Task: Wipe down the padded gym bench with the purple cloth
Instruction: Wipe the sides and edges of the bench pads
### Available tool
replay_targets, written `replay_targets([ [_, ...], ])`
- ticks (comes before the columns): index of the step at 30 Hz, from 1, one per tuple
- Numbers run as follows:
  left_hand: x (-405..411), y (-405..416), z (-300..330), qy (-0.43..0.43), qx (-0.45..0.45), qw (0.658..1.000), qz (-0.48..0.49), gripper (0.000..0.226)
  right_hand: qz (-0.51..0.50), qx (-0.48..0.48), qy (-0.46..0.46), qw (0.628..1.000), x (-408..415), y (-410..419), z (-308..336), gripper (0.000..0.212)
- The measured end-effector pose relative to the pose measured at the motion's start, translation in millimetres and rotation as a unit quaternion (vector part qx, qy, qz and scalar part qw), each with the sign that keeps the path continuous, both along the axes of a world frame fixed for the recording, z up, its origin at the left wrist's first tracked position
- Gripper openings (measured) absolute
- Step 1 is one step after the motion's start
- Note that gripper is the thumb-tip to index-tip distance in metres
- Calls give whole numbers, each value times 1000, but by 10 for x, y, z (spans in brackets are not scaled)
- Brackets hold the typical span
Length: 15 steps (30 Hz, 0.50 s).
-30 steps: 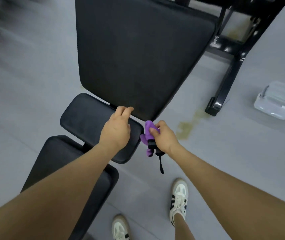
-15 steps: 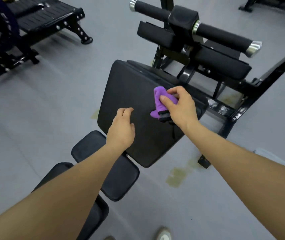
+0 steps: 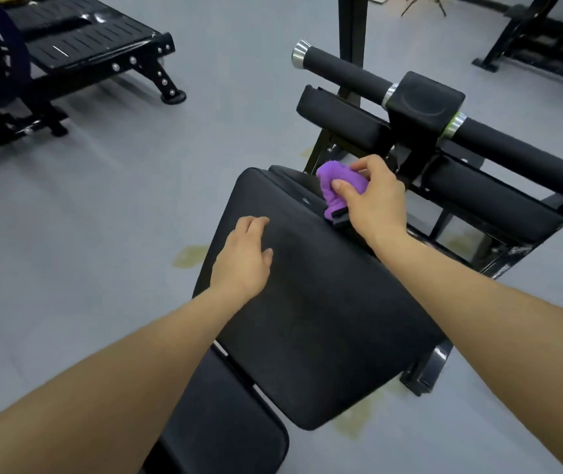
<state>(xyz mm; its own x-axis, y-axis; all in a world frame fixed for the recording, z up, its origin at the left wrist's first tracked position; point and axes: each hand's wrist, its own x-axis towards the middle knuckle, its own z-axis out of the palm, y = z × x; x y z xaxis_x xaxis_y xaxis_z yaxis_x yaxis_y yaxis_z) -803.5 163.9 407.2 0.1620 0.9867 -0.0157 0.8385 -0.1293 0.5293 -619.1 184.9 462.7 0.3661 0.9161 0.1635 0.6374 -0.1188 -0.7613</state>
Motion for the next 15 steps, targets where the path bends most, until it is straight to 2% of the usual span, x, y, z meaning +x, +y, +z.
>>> replay_targets([
  [3, -65, 445, 4, 8, 22, 1000, 4, 48, 20, -31, -11, 999, -137, 331, -153, 29],
  [4, -82, 575, -4, 9, 23, 1000, 6, 48, 29, -47, -44, 997, -156, 389, -231, 30],
  [7, -99, 881, -47, 2, 14, 1000, 9, 50, 60, -90, -235, 966, -89, 346, -454, 33],
  [8, -91, 958, -59, -2, 11, 1000, 8, 52, 70, -99, -260, 958, -30, 290, -507, 36],
  [12, -72, 1131, -158, 8, -29, 999, -21, 57, 134, -133, -211, 959, 193, 174, -557, 46],
  [15, -64, 1135, -251, 12, -38, 998, -41, 58, 144, -125, -230, 954, 95, 267, -572, 41],
])
